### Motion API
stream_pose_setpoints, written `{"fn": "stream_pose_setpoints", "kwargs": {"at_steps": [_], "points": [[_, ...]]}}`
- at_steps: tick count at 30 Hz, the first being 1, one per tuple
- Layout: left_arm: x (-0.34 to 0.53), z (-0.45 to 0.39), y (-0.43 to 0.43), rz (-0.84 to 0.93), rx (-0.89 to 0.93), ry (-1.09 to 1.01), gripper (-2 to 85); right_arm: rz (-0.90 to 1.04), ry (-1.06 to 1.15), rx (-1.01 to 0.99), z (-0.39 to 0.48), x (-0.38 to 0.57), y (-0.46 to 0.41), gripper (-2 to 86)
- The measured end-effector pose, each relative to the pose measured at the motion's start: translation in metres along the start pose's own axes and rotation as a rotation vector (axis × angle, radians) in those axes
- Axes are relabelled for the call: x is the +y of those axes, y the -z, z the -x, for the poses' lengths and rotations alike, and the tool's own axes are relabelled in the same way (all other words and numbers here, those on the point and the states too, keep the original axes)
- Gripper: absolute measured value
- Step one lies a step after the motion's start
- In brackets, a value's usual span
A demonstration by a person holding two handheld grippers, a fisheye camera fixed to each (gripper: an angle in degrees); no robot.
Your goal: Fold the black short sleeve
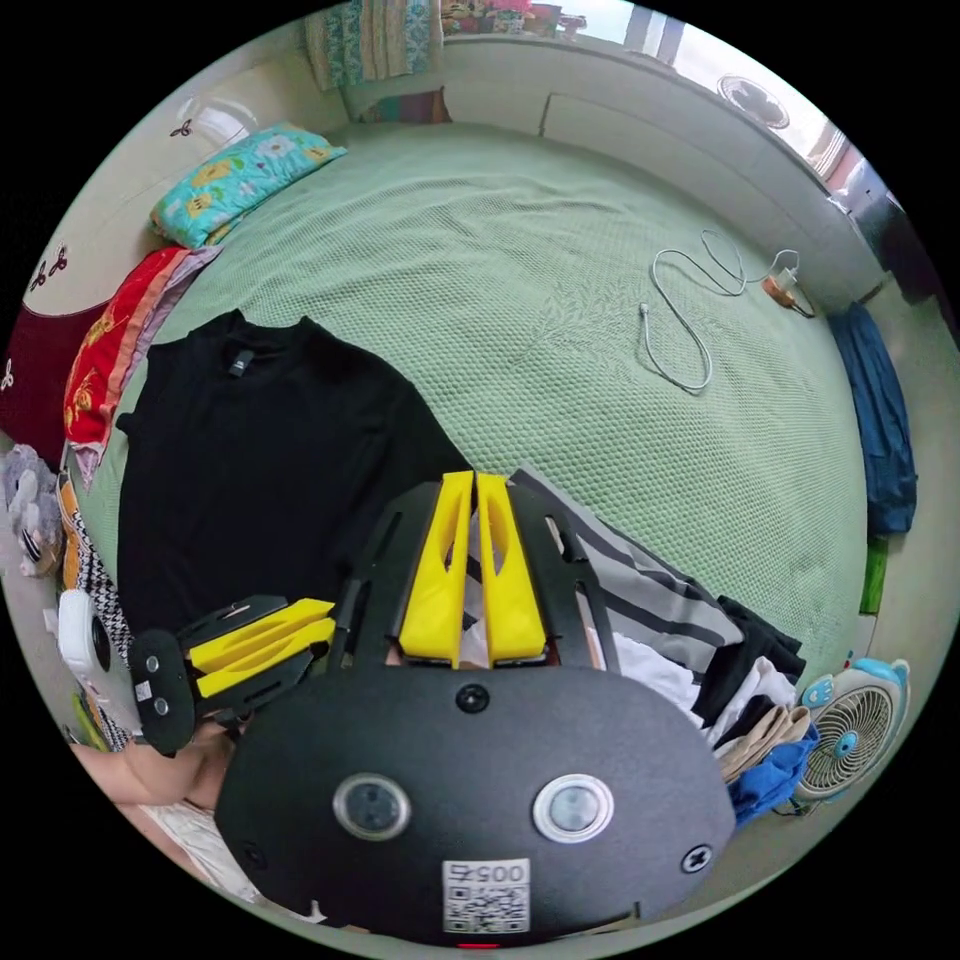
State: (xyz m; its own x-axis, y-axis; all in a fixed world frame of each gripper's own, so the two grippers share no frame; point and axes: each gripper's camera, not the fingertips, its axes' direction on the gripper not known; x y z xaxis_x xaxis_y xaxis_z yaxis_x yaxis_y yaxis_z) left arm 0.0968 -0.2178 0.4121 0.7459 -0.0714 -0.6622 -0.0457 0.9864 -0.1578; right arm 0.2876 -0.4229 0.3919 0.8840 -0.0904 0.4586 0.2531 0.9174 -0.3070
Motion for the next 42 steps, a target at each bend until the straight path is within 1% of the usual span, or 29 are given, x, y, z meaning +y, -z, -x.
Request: {"fn": "stream_pose_setpoints", "kwargs": {"at_steps": [5,8,11,13,16,18,21,23,26,29,32,34,37,39,41,42], "points": [[0.0,0.017,0.026,-0.032,-0.029,-0.006,3.4,-0.048,0.053,-0.054,0.021,-0.019,0.016,-1.7],[0.002,0.034,0.03,0.01,-0.073,-0.008,4.2,-0.053,0.103,-0.063,0.044,-0.038,0.018,-1.7],[0.006,0.055,0.038,0.055,-0.156,0.028,5.3,-0.05,0.153,-0.085,0.072,-0.056,0.01,-1.6],[0.009,0.07,0.048,0.061,-0.252,0.02,6.1,-0.036,0.182,-0.079,0.09,-0.067,-0.003,-1.4],[0.011,0.089,0.06,0.052,-0.317,0.037,7.7,0.006,0.145,-0.059,0.108,-0.082,-0.036,0.4],[0.013,0.106,0.066,0.015,-0.279,0.086,8.3,0.035,0.118,-0.093,0.112,-0.088,-0.053,3.1],[0.012,0.136,0.062,0.027,-0.119,0.153,8.3,0.007,0.125,-0.141,0.108,-0.088,-0.051,6.7],[0.012,0.152,0.057,0.042,-0.079,0.182,8.5,-0.113,0.147,-0.21,0.092,-0.077,-0.022,8.3],[0.013,0.17,0.047,0.072,-0.068,0.212,8.5,-0.194,0.117,-0.265,0.058,-0.062,0.005,10.3],[0.016,0.178,0.039,0.117,0.015,0.218,8.4,-0.14,0.022,-0.208,0.024,-0.047,-0.006,10.7],[0.019,0.18,0.047,0.101,-0.041,0.198,8.4,-0.086,-0.071,-0.23,0.005,-0.032,-0.032,10.5],[0.021,0.185,0.053,0.088,-0.097,0.19,8.4,-0.081,-0.094,-0.233,0.005,-0.027,-0.045,10.3],[0.025,0.198,0.055,0.108,-0.079,0.21,8.3,-0.045,-0.127,-0.202,0.011,-0.025,-0.065,9.2],[0.028,0.207,0.056,0.123,-0.064,0.225,8.3,-0.05,-0.13,-0.188,0.017,-0.024,-0.07,7.6],[0.031,0.213,0.059,0.127,-0.061,0.23,8.2,-0.097,-0.083,-0.233,0.03,-0.022,-0.063,3.1],[0.033,0.216,0.061,0.128,-0.066,0.228,8.0,-0.104,-0.076,-0.223,0.033,-0.021,-0.062,1.6]]}}
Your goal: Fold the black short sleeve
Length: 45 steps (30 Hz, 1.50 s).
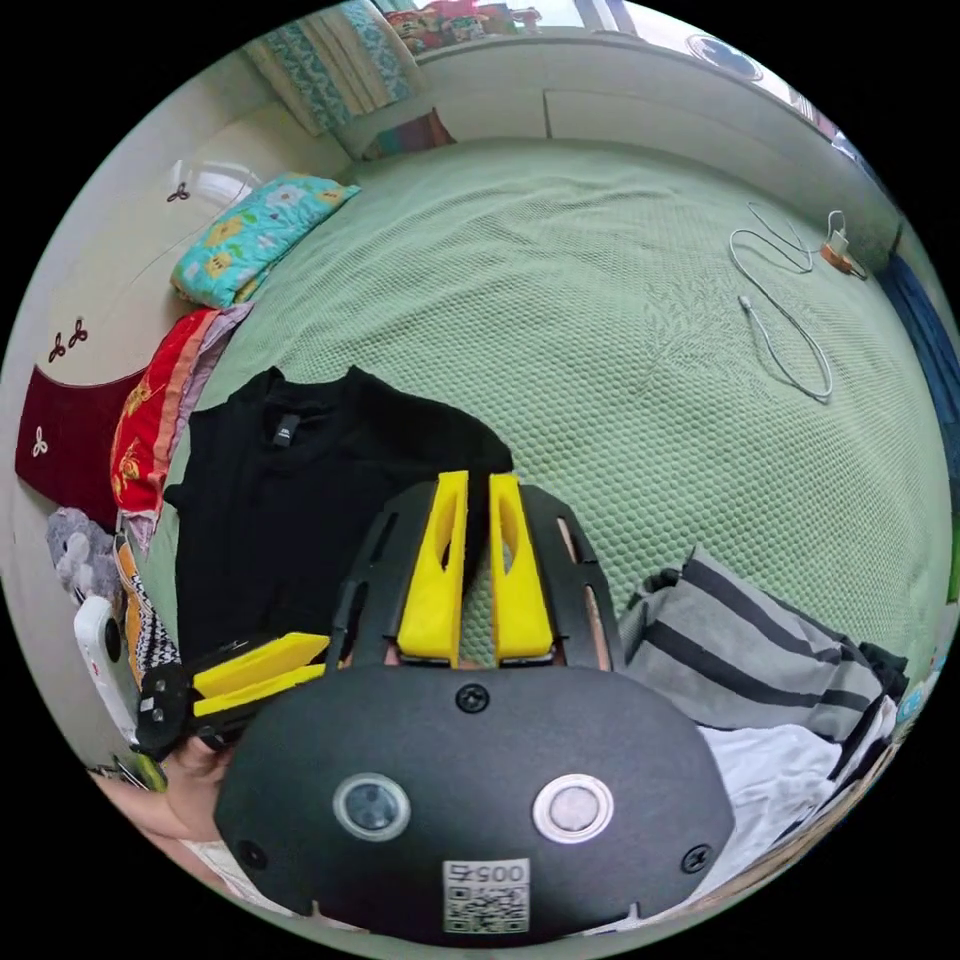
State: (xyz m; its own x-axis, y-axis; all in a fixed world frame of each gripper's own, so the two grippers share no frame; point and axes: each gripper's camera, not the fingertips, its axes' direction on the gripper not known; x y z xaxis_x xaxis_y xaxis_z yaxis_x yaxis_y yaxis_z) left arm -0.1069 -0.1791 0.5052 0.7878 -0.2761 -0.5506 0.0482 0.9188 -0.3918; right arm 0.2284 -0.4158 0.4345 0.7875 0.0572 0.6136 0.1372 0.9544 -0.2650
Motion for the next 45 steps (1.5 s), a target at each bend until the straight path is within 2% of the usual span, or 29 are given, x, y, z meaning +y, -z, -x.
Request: {"fn": "stream_pose_setpoints", "kwargs": {"at_steps": [4,9,14,18,24,26,29,31,35,39,45], "points": [[0.007,0.006,0.015,-0.015,-0.003,-0.006,7.9,0.037,0.058,0.186,0.018,-0.003,0.0,-1.1],[0.019,0.01,0.029,-0.003,-0.036,-0.029,7.8,0.019,-0.003,0.215,0.03,-0.01,0.003,-1.2],[0.037,0.02,0.061,-0.042,-0.056,-0.034,7.8,0.036,-0.034,0.354,0.057,0.004,-0.019,-1.0],[0.056,0.035,0.092,-0.067,-0.129,-0.049,7.9,0.033,-0.049,0.288,0.067,0.026,-0.016,1.7],[0.089,0.078,0.151,-0.142,-0.23,-0.068,8.5,-0.07,0.108,0.072,0.104,0.127,0.046,8.3],[0.103,0.096,0.17,-0.163,-0.263,-0.077,8.9,-0.086,0.212,0.053,0.133,0.198,0.066,9.7],[0.13,0.132,0.205,-0.174,-0.287,-0.092,9.9,-0.065,0.221,0.008,0.161,0.288,0.073,10.7],[0.163,0.166,0.235,-0.189,-0.313,-0.077,10.5,-0.047,0.19,0.045,0.176,0.336,0.071,11.5],[0.214,0.22,0.267,-0.182,-0.246,0.026,10.4,-0.018,0.055,0.084,0.194,0.419,0.066,10.9],[0.265,0.269,0.259,0.012,-0.36,0.013,10.4,-0.032,0.009,0.193,0.212,0.459,0.061,8.8],[0.317,0.304,0.271,-0.077,-0.325,0.014,9.7,0.005,-0.032,0.301,0.237,0.481,0.064,1.4]]}}
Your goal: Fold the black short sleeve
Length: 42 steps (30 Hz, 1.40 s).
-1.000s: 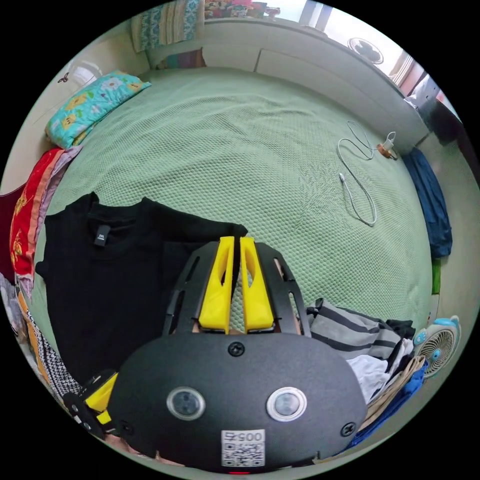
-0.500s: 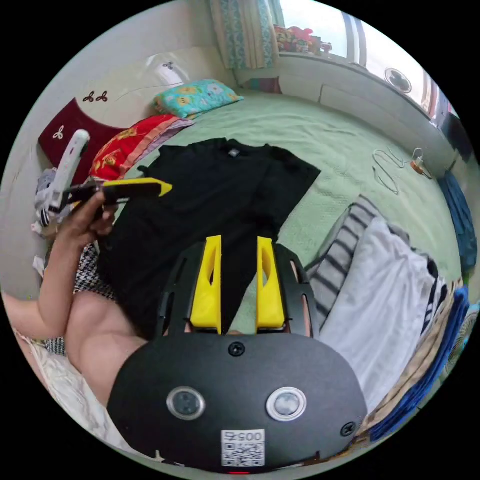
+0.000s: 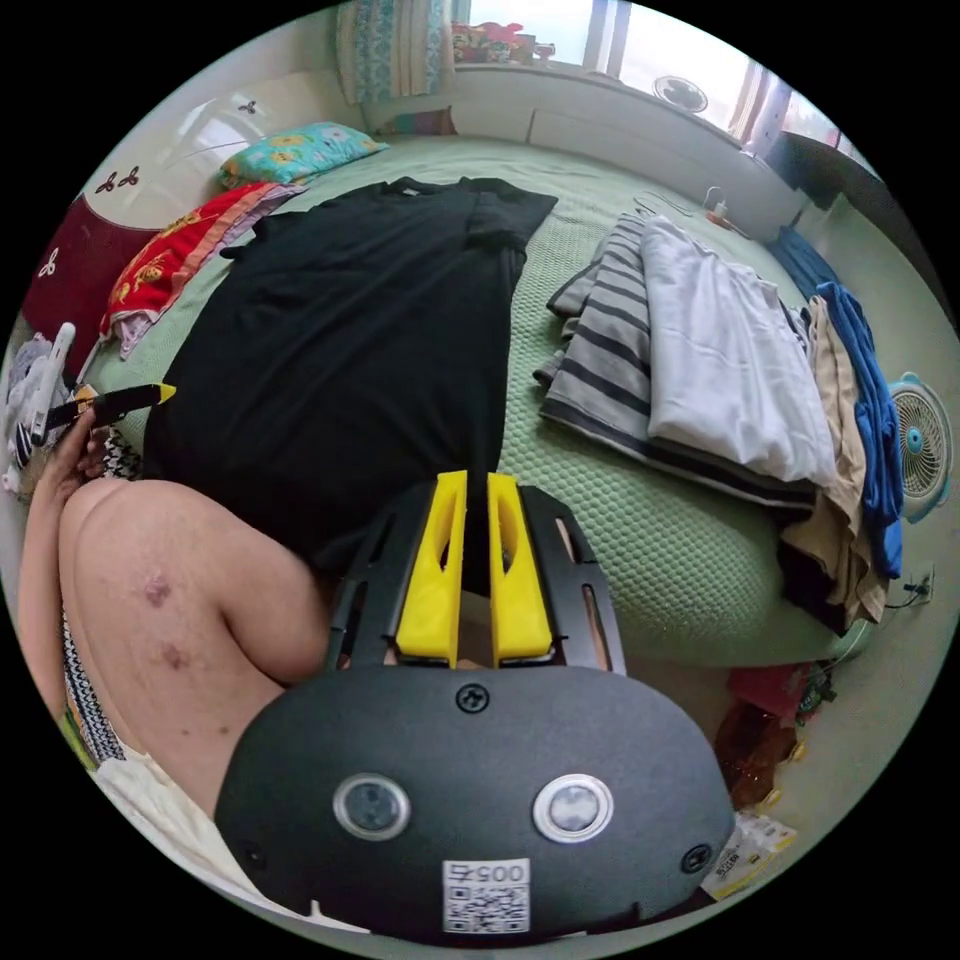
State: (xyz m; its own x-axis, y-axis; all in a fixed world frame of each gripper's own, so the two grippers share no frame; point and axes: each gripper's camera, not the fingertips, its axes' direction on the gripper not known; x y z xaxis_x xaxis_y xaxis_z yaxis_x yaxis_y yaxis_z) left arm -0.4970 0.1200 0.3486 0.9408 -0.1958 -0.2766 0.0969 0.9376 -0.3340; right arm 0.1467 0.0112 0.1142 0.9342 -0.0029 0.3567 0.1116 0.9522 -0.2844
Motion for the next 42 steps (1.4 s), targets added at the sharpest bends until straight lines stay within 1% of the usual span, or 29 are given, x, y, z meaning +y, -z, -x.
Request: {"fn": "stream_pose_setpoints", "kwargs": {"at_steps": [3,4,6,7,8,11,13,14,16,18,19,21,22,24,26,29,31,32,34,37,38,40,42], "points": [[0.008,0.014,0.019,-0.017,0.018,0.035,8.3,0.037,-0.028,0.034,0.007,0.006,0.006,-0.3],[0.008,0.023,0.036,-0.088,0.02,0.045,7.6,0.042,-0.059,0.05,0.008,0.005,0.012,-0.1],[-0.004,0.038,0.059,-0.198,0.065,0.06,8.1,-0.025,-0.095,0.066,0.014,-0.004,0.032,-0.3],[-0.022,0.05,0.07,-0.247,0.106,0.077,9.2,-0.112,-0.103,0.044,0.022,-0.015,0.05,-0.3],[-0.033,0.056,0.074,-0.259,0.121,0.083,9.7,-0.201,-0.108,-0.007,0.031,-0.031,0.068,-0.1],[-0.097,0.081,0.067,-0.242,0.165,0.134,10.5,-0.347,-0.12,-0.123,0.066,-0.085,0.101,0.9],[-0.143,0.1,0.044,-0.174,0.198,0.216,10.3,-0.361,-0.126,-0.188,0.089,-0.117,0.107,2.2],[-0.151,0.104,0.039,-0.166,0.202,0.241,9.7,-0.352,-0.121,-0.253,0.102,-0.135,0.105,2.6],[-0.178,0.11,0.023,-0.155,0.183,0.262,8.1,-0.361,-0.063,-0.3,0.121,-0.149,0.1,3.2],[-0.194,0.112,0.009,-0.11,0.202,0.256,8.4,-0.382,0.001,-0.225,0.136,-0.151,0.093,3.5],[-0.201,0.113,0.001,-0.098,0.248,0.269,8.7,-0.379,0.02,-0.175,0.142,-0.148,0.086,3.7],[-0.207,0.117,-0.006,-0.11,0.309,0.319,8.8,-0.318,0.04,-0.2,0.144,-0.145,0.076,3.8],[-0.209,0.119,-0.007,-0.122,0.312,0.368,8.2,-0.294,0.037,-0.253,0.141,-0.143,0.075,3.9],[-0.21,0.116,-0.002,-0.168,0.287,0.388,4.2,-0.31,0.029,-0.306,0.135,-0.141,0.079,4.1],[-0.214,0.101,0.008,-0.209,0.249,0.319,3.2,-0.329,0.013,-0.303,0.131,-0.139,0.082,3.9],[-0.222,0.059,0.029,-0.28,0.155,0.154,2.4,-0.285,0.028,-0.299,0.135,-0.134,0.077,3.8],[-0.23,0.01,0.042,-0.293,0.006,-0.037,2.3,-0.281,0.049,-0.305,0.14,-0.132,0.078,3.8],[-0.232,-0.004,0.044,-0.289,-0.039,-0.096,2.3,-0.285,0.057,-0.3,0.142,-0.131,0.08,3.9],[-0.235,-0.061,0.037,-0.239,-0.201,-0.327,2.5,-0.284,0.068,-0.293,0.146,-0.131,0.081,3.9],[-0.234,-0.119,0.012,-0.162,-0.332,-0.557,3.0,-0.259,0.088,-0.313,0.153,-0.132,0.079,3.9],[-0.234,-0.127,0.006,-0.149,-0.351,-0.585,3.1,-0.252,0.091,-0.318,0.155,-0.133,0.079,3.9],[-0.235,-0.15,-0.021,-0.066,-0.397,-0.677,3.5,-0.244,0.099,-0.318,0.157,-0.135,0.078,4.0],[-0.238,-0.156,-0.037,-0.023,-0.4,-0.693,3.7,-0.236,0.106,-0.317,0.159,-0.137,0.077,4.0]]}}
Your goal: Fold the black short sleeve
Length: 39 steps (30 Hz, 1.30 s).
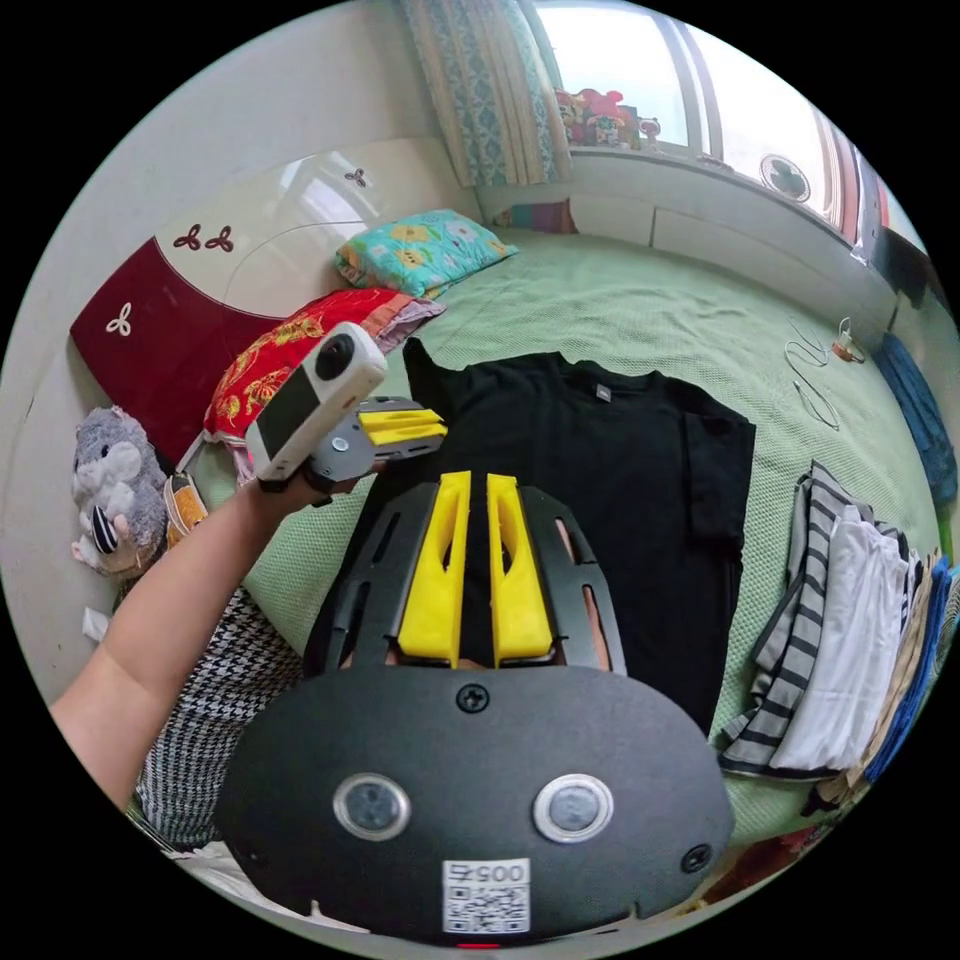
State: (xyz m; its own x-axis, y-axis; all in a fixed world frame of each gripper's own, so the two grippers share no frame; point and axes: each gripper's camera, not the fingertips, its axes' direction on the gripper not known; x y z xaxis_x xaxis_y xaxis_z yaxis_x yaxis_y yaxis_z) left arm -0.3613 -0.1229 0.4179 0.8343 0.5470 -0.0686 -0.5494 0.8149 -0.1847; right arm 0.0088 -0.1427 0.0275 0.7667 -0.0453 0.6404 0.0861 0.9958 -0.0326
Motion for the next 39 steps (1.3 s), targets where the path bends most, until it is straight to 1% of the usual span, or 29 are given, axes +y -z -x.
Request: {"fn": "stream_pose_setpoints", "kwargs": {"at_steps": [2,6,11,14,17,19,23,26,28,29,32,33,34,36,39], "points": [[-0.002,0.0,-0.001,-0.032,0.013,0.028,3.9,0.011,0.004,-0.003,0.0,-0.003,-0.002,4.0],[0.006,0.013,0.003,-0.084,0.097,0.102,4.8,0.03,-0.006,-0.006,-0.005,-0.007,-0.006,4.3],[0.026,0.02,0.004,-0.092,0.156,0.093,5.6,0.036,-0.027,-0.05,-0.013,-0.012,-0.007,4.3],[0.04,0.032,0.005,-0.117,0.248,0.117,5.9,0.04,-0.029,-0.048,-0.014,-0.016,-0.009,4.2],[0.048,0.06,0.01,-0.213,0.289,0.258,7.0,0.047,-0.028,-0.042,-0.014,-0.018,-0.011,4.1],[0.035,0.086,0.015,-0.28,0.309,0.349,9.4,0.038,-0.024,-0.04,-0.013,-0.02,-0.009,4.1],[-0.009,0.118,0.01,-0.318,0.262,0.437,12.9,0.026,-0.041,-0.036,-0.018,-0.024,-0.009,4.0],[-0.05,0.13,-0.011,-0.275,0.297,0.464,13.5,0.039,-0.065,-0.054,-0.025,-0.029,-0.013,4.0],[-0.073,0.134,-0.036,-0.19,0.34,0.48,13.5,0.038,-0.072,-0.057,-0.029,-0.031,-0.014,4.0],[-0.077,0.134,-0.042,-0.183,0.341,0.493,13.5,0.034,-0.075,-0.059,-0.031,-0.032,-0.013,4.0],[-0.086,0.136,-0.06,-0.148,0.288,0.582,9.7,0.041,-0.076,-0.068,-0.037,-0.035,-0.015,4.0],[-0.088,0.137,-0.061,-0.144,0.26,0.597,6.1,0.043,-0.076,-0.068,-0.038,-0.036,-0.015,4.0],[-0.092,0.135,-0.06,-0.162,0.269,0.568,1.5,0.045,-0.076,-0.07,-0.04,-0.037,-0.016,4.0],[-0.096,0.134,-0.055,-0.201,0.304,0.531,0.3,0.043,-0.075,-0.075,-0.043,-0.038,-0.015,4.1],[-0.103,0.136,-0.045,-0.265,0.41,0.507,-0.2,0.028,-0.079,-0.102,-0.047,-0.039,-0.013,4.1]]}}
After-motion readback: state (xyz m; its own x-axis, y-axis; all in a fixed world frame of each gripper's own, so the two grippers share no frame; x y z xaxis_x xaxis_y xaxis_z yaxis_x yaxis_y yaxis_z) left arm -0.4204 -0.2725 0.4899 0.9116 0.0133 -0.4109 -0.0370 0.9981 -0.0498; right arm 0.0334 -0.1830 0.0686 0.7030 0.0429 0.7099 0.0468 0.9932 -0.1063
